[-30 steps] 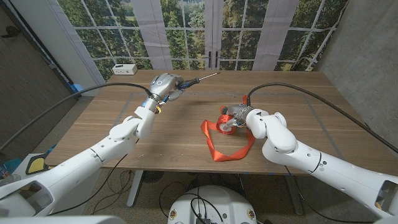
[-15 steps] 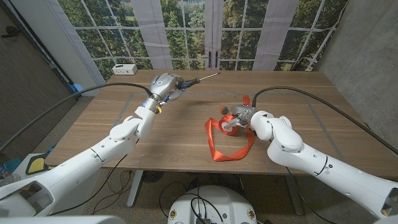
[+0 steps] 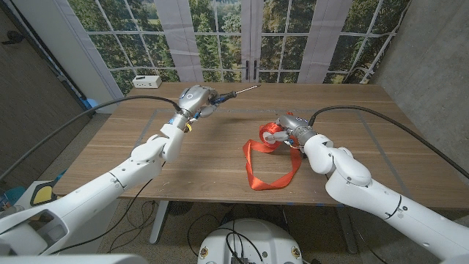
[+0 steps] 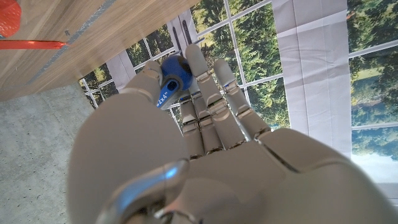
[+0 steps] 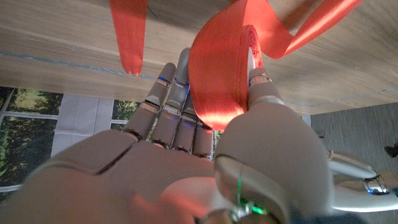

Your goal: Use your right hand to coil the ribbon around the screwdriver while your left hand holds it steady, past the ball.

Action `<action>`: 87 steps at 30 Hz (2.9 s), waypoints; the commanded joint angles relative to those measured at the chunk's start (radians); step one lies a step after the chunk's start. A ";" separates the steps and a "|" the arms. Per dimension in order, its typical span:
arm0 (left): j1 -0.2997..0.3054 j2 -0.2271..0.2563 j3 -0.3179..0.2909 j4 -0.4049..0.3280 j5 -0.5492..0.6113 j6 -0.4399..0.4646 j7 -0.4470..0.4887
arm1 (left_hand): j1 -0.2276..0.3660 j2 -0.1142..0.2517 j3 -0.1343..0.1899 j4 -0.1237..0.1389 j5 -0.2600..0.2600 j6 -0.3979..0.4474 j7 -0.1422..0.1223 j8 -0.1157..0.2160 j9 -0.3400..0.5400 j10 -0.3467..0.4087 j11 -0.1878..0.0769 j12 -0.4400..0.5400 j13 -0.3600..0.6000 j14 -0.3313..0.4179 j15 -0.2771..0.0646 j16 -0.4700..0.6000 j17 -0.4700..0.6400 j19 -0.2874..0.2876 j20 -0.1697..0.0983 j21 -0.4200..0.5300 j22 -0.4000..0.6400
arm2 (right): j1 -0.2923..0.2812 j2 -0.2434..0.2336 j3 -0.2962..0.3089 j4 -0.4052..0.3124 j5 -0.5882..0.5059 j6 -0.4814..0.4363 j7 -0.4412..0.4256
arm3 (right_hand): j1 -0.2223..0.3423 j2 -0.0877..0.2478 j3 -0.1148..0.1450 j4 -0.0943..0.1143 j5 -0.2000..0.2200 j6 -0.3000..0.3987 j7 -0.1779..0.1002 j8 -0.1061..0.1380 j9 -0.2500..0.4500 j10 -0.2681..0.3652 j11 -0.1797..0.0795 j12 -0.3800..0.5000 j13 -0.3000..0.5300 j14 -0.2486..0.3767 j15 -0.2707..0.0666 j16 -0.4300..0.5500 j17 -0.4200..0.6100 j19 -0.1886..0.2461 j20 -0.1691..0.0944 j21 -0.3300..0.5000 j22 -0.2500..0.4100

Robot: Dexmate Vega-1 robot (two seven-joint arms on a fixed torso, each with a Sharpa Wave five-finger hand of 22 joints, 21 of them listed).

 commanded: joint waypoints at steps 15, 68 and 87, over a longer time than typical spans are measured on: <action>-0.037 -0.018 0.020 0.039 -0.007 -0.021 -0.001 | 0.087 0.098 0.023 -0.002 0.047 0.119 -0.104 0.096 0.068 0.179 -0.172 -0.003 0.159 0.025 -0.059 -0.011 0.010 -0.004 -0.002 0.014 -0.003 | -0.133 0.051 0.100 -0.074 0.119 0.090 -0.384 | 0.125 0.091 0.018 0.022 -0.001 0.156 -0.028 0.186 0.140 0.052 -0.037 0.060 0.115 0.020 -0.086 0.057 0.043 -0.012 0.013 0.022 0.012; -0.094 0.000 0.045 -0.003 -0.003 -0.083 -0.177 | 0.098 0.097 0.037 -0.019 0.030 0.140 -0.085 0.086 0.053 0.205 -0.152 -0.010 0.164 0.051 -0.059 -0.022 0.040 -0.002 0.001 0.048 -0.005 | 0.071 0.294 -0.085 0.012 -0.125 0.143 -0.476 | 0.177 0.074 0.020 0.002 -0.016 0.206 -0.011 0.200 0.133 0.128 -0.024 0.088 0.103 0.081 -0.088 0.154 0.037 0.041 0.016 0.109 0.023; -0.067 0.025 0.019 -0.050 -0.012 -0.084 -0.235 | 0.095 0.097 0.042 -0.019 0.025 0.143 -0.083 0.081 0.050 0.204 -0.149 -0.016 0.167 0.049 -0.058 -0.029 0.047 -0.008 0.004 0.055 -0.006 | 0.163 0.340 -0.087 0.085 -0.133 0.179 -0.441 | 0.175 0.074 0.020 0.006 -0.018 0.211 -0.011 0.198 0.133 0.130 -0.019 0.090 0.100 0.078 -0.090 0.169 0.042 0.034 0.013 0.126 0.022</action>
